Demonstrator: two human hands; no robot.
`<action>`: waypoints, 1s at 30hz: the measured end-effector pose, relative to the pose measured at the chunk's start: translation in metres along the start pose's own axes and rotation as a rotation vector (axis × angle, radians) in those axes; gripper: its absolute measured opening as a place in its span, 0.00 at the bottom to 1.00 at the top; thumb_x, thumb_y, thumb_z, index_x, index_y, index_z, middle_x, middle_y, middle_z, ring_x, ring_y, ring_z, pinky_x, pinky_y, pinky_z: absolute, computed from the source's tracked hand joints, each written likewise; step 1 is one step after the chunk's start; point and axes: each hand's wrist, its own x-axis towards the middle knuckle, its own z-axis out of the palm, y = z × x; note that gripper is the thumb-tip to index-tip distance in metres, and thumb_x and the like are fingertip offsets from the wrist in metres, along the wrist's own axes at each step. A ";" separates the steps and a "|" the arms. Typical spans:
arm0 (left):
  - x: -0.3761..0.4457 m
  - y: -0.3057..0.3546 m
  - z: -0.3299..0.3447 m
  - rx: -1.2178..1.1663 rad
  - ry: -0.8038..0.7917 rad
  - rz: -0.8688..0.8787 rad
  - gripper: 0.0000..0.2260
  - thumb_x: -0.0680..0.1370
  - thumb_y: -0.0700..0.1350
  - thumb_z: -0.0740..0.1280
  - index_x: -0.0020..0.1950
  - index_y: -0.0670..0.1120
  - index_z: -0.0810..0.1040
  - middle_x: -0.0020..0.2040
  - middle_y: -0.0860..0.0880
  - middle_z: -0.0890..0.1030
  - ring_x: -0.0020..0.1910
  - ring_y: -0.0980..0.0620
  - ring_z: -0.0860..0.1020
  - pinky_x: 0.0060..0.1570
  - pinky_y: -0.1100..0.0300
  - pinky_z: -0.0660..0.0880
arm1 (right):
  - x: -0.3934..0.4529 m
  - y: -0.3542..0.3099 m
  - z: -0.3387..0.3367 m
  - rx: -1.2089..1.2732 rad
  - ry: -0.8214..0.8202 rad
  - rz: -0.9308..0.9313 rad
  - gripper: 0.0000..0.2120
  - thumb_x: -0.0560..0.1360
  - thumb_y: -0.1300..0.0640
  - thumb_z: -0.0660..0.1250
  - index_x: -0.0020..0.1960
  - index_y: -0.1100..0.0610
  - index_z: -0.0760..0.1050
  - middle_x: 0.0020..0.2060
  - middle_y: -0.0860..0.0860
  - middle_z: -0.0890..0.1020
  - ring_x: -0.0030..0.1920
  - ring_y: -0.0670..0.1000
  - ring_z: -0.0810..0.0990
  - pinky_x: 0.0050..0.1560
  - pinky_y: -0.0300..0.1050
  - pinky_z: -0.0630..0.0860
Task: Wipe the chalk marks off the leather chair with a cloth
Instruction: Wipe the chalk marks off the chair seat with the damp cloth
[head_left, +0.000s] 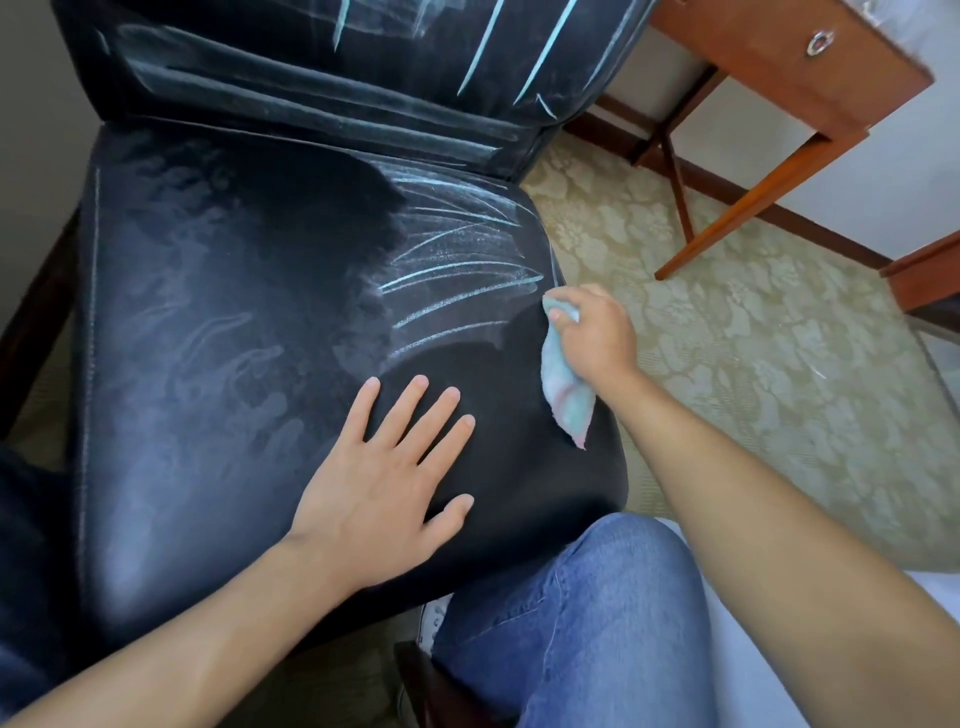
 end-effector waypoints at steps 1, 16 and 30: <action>0.000 -0.001 0.000 0.001 0.003 -0.002 0.33 0.82 0.65 0.55 0.81 0.48 0.68 0.82 0.44 0.64 0.82 0.37 0.60 0.78 0.31 0.55 | -0.004 -0.006 0.006 -0.030 0.042 0.023 0.11 0.78 0.58 0.68 0.55 0.45 0.83 0.57 0.44 0.79 0.59 0.54 0.77 0.59 0.50 0.73; 0.000 -0.001 0.001 -0.027 -0.023 0.001 0.33 0.82 0.66 0.55 0.81 0.48 0.68 0.82 0.44 0.64 0.82 0.37 0.59 0.77 0.31 0.55 | -0.026 -0.031 0.005 0.113 -0.297 -0.256 0.11 0.75 0.59 0.72 0.54 0.47 0.86 0.53 0.42 0.80 0.57 0.48 0.78 0.61 0.45 0.72; -0.001 -0.015 -0.006 -0.097 -0.108 0.033 0.33 0.80 0.67 0.54 0.78 0.49 0.73 0.80 0.44 0.68 0.81 0.40 0.64 0.78 0.38 0.55 | -0.045 -0.058 0.029 0.032 -0.040 -0.124 0.11 0.78 0.58 0.69 0.57 0.46 0.84 0.56 0.44 0.80 0.58 0.53 0.76 0.60 0.48 0.71</action>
